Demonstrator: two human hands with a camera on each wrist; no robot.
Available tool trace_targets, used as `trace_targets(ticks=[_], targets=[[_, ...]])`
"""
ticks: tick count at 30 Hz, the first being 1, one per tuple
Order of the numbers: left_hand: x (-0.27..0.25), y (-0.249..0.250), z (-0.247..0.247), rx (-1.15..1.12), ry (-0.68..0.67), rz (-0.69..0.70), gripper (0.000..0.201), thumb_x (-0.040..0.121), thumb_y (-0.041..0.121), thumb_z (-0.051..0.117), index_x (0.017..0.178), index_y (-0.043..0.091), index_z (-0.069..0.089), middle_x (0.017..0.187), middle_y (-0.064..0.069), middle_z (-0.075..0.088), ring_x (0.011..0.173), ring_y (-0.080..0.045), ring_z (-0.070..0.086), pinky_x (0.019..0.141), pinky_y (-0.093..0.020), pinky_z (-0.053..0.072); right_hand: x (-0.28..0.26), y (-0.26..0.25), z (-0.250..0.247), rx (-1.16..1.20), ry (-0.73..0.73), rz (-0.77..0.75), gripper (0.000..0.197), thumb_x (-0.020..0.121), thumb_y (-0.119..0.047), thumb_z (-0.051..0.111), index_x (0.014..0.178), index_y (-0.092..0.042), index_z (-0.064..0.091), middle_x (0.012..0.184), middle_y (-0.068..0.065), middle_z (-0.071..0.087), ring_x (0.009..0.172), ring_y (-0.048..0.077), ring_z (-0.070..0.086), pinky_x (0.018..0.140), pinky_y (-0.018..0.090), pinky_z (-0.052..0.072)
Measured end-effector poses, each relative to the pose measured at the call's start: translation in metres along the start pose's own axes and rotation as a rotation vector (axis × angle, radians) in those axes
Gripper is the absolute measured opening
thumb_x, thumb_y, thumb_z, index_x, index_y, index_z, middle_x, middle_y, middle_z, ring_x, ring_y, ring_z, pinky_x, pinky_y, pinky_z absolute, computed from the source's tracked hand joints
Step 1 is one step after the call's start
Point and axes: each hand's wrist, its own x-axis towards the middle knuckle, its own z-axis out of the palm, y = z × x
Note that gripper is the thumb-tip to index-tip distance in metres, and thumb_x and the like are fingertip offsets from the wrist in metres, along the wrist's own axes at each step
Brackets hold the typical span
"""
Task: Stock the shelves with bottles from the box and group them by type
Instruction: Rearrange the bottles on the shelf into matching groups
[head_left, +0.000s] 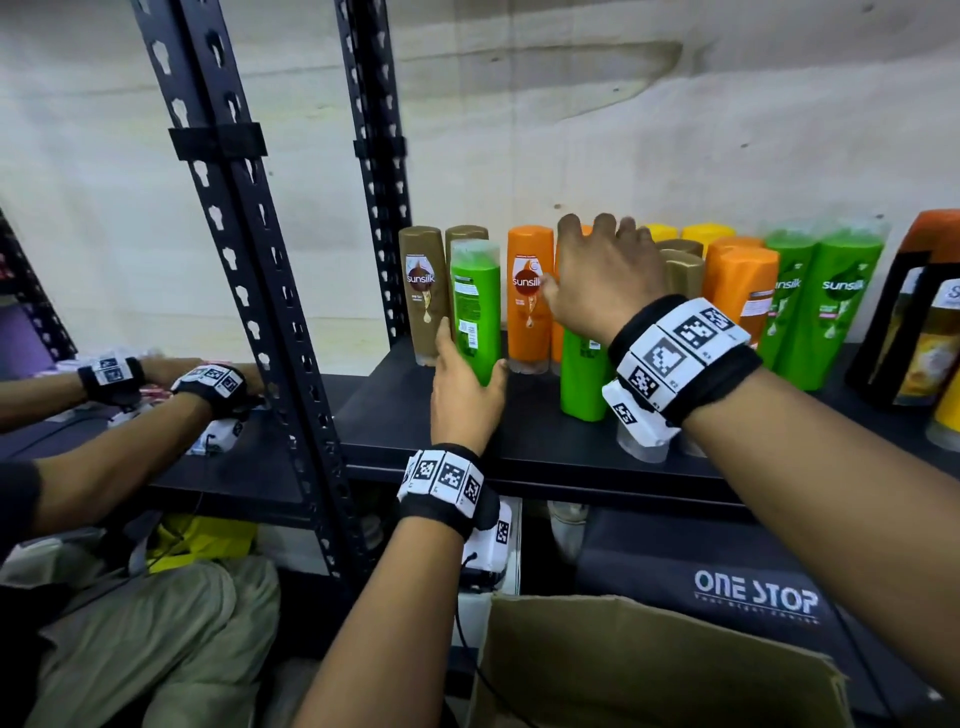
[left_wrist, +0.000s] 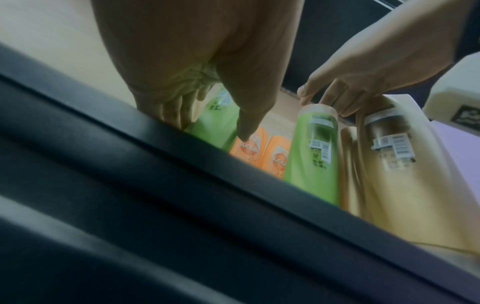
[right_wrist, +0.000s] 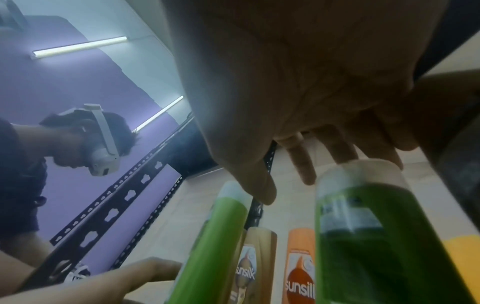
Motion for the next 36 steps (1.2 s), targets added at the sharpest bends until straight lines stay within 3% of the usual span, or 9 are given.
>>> trace_targets(ticks=[4, 6, 11, 18, 21, 24, 27, 31, 36], targets=[[-0.001, -0.001, -0.001, -0.008, 0.008, 0.006, 0.081, 0.094, 0.028, 0.069, 0.158, 0.019, 0.021, 0.147, -0.013, 0.048, 0.130, -0.034, 0.051, 0.106, -0.042, 0.044, -0.008, -0.001, 0.002, -0.016, 0.052, -0.072, 0.048, 0.092, -0.020, 0.055, 0.136, -0.009, 0.040, 0.130, 0.021, 0.045, 0.108, 0.045, 0.055, 0.084, 0.050, 0.045], [-0.002, -0.002, -0.001, -0.023, 0.025, 0.024, 0.078, 0.093, 0.027, 0.069, 0.157, 0.018, 0.025, 0.145, -0.012, 0.049, 0.130, -0.031, 0.050, 0.107, -0.040, 0.043, -0.010, -0.001, 0.001, 0.063, 0.069, -0.093, 0.046, 0.091, -0.016, 0.055, 0.135, -0.012, 0.043, 0.131, 0.018, 0.041, 0.110, 0.044, 0.050, 0.070, 0.044, 0.042], [-0.011, -0.004, -0.007, -0.089, 0.080, 0.043, 0.074, 0.088, 0.022, 0.074, 0.152, 0.016, 0.037, 0.143, -0.009, 0.054, 0.130, -0.026, 0.052, 0.109, -0.040, 0.043, -0.015, -0.002, 0.001, 0.337, 0.089, -0.078, 0.037, 0.095, -0.016, 0.052, 0.131, -0.012, 0.048, 0.135, 0.016, 0.037, 0.117, 0.043, 0.043, 0.097, 0.049, 0.042], [-0.025, -0.005, -0.020, -0.128, 0.122, 0.033, 0.072, 0.083, 0.021, 0.076, 0.147, 0.022, 0.043, 0.131, -0.004, 0.061, 0.120, -0.020, 0.057, 0.101, -0.030, 0.046, -0.023, -0.001, 0.011, 0.524, 0.238, -0.067, 0.026, 0.097, -0.019, 0.058, 0.122, -0.012, 0.054, 0.124, 0.013, 0.043, 0.118, 0.035, 0.045, 0.098, 0.045, 0.044], [-0.026, -0.005, -0.024, -0.144, 0.137, 0.027, 0.071, 0.081, 0.022, 0.076, 0.144, 0.024, 0.045, 0.128, 0.000, 0.062, 0.118, -0.018, 0.058, 0.102, -0.034, 0.048, -0.024, -0.005, 0.017, 0.625, 0.293, -0.098, 0.025, 0.096, -0.019, 0.061, 0.119, -0.009, 0.056, 0.122, 0.014, 0.045, 0.117, 0.034, 0.048, 0.101, 0.042, 0.042], [-0.027, -0.006, -0.025, -0.139, 0.126, 0.019, 0.072, 0.081, 0.024, 0.076, 0.145, 0.026, 0.043, 0.130, 0.000, 0.060, 0.121, -0.018, 0.057, 0.103, -0.035, 0.047, -0.025, -0.008, 0.025, 0.721, 0.363, -0.084, 0.031, 0.093, -0.021, 0.065, 0.121, -0.008, 0.057, 0.120, 0.014, 0.048, 0.114, 0.032, 0.050, 0.102, 0.040, 0.041], [-0.026, -0.008, -0.022, -0.124, 0.133, 0.008, 0.072, 0.082, 0.026, 0.075, 0.146, 0.026, 0.042, 0.132, 0.000, 0.056, 0.122, -0.017, 0.054, 0.098, -0.025, 0.040, -0.025, -0.008, 0.036, 0.837, 0.426, -0.061, 0.046, 0.092, -0.024, 0.068, 0.132, -0.011, 0.052, 0.127, 0.012, 0.047, 0.120, 0.026, 0.051, 0.105, 0.033, 0.041], [-0.024, -0.010, -0.017, -0.099, 0.143, 0.003, 0.072, 0.083, 0.030, 0.073, 0.147, 0.024, 0.040, 0.133, -0.001, 0.053, 0.127, -0.017, 0.048, 0.099, -0.021, 0.032, -0.031, -0.009, 0.054, 0.997, 0.480, 0.025, 0.066, 0.090, -0.028, 0.072, 0.144, -0.015, 0.037, 0.140, 0.006, 0.046, 0.125, 0.013, 0.047, 0.097, 0.005, 0.031], [-0.021, -0.010, -0.014, -0.131, 0.153, 0.015, 0.071, 0.087, 0.039, 0.073, 0.147, 0.024, 0.039, 0.134, 0.002, 0.053, 0.124, -0.011, 0.049, 0.095, -0.017, 0.033, -0.045, -0.024, 0.088, 1.163, 0.323, 0.226, 0.072, 0.088, -0.037, 0.075, 0.145, -0.020, 0.034, 0.121, -0.009, 0.058, 0.098, 0.002, 0.054, 0.079, 0.010, 0.038]])
